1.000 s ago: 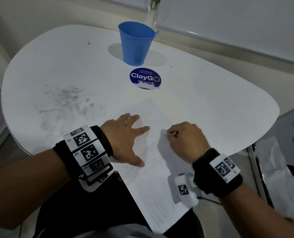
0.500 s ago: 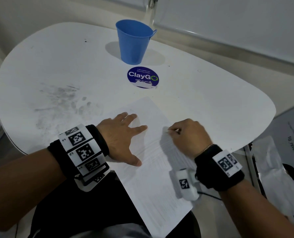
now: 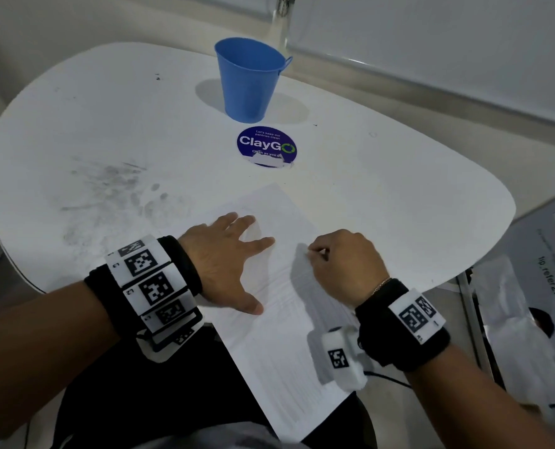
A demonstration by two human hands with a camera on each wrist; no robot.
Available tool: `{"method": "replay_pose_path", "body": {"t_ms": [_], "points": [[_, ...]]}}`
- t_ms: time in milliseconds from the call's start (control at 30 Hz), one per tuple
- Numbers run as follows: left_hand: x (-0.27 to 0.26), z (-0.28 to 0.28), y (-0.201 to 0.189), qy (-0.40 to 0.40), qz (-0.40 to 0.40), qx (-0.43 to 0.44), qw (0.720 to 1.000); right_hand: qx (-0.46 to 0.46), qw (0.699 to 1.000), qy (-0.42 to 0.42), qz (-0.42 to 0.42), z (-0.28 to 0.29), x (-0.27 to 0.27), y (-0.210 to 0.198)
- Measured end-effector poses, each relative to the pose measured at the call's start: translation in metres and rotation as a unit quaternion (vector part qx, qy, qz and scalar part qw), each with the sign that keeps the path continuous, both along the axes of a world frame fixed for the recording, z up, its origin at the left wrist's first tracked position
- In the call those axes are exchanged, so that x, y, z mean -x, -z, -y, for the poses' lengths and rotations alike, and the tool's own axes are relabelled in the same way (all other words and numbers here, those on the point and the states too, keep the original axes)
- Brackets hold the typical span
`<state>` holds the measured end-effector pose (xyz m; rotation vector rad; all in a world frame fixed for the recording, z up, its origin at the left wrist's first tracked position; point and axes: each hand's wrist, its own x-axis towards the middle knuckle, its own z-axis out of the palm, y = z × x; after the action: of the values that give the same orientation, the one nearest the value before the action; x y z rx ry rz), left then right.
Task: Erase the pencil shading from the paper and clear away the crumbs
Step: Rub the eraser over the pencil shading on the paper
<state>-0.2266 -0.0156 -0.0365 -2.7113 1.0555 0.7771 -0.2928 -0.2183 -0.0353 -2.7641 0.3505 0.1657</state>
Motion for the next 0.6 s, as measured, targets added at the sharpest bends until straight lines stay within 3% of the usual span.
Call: {"method": "replay_pose_path", "body": {"t_ms": [167,267,433,533,600], "points": [[0.001,-0.001,0.000,-0.002,0.000,-0.006,1.000,-0.004,0.998,0.054,0.023,0.018,-0.008,-0.005],[0.001,0.000,0.001,-0.002,0.002,-0.003,1.000,0.009,1.000,-0.003,0.014,0.004,-0.001,0.001],[0.001,-0.001,0.001,-0.002,0.003,-0.003,1.000,-0.017,0.999,0.042,0.013,0.018,-0.007,-0.007],[0.000,0.000,0.002,-0.001,0.005,0.001,1.000,-0.014,1.000,-0.010,-0.003,0.007,-0.003,-0.005],[0.000,0.001,0.002,0.000,0.005,-0.003,1.000,-0.025,1.000,-0.002,-0.003,0.009,-0.004,-0.004]]}}
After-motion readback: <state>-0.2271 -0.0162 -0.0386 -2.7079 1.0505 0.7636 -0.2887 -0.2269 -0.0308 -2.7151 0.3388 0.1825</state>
